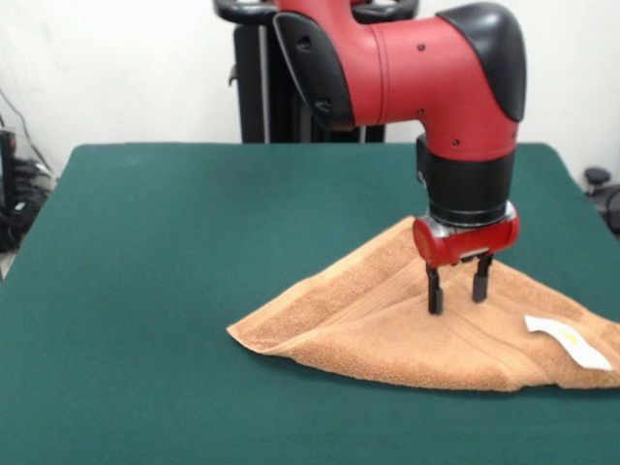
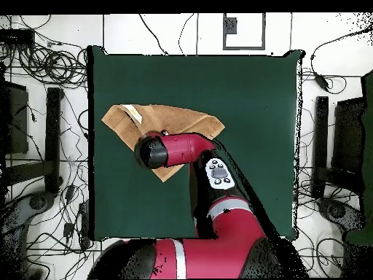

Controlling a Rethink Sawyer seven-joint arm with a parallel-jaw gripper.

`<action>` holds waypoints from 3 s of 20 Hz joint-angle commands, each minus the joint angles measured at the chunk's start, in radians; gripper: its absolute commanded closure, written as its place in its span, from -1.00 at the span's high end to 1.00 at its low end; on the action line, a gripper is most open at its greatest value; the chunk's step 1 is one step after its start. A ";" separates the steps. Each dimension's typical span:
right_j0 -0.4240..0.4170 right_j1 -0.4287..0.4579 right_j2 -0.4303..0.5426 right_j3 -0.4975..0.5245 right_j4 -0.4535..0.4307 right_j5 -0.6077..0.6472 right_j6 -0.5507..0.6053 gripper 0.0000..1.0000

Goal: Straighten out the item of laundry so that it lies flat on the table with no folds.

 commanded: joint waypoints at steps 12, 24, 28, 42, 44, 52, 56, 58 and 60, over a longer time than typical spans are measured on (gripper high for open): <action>0.024 0.056 0.053 0.017 0.013 0.083 0.088 1.00; 0.028 0.069 0.054 -0.012 0.020 0.118 0.076 -1.00; 0.020 0.064 0.062 -0.006 0.022 0.116 0.074 -1.00; 0.039 -0.071 0.047 -0.028 0.045 0.154 0.095 -1.00; 0.049 -0.113 0.039 -0.042 0.048 0.125 0.116 -1.00; 0.098 -0.119 -0.018 -0.080 0.031 -0.055 0.197 -1.00; 0.119 -0.100 -0.049 -0.071 0.011 -0.143 0.212 -1.00; 0.128 -0.085 -0.065 -0.073 0.007 -0.179 0.214 -1.00; 0.139 -0.075 -0.084 -0.072 0.008 -0.211 0.219 -1.00</action>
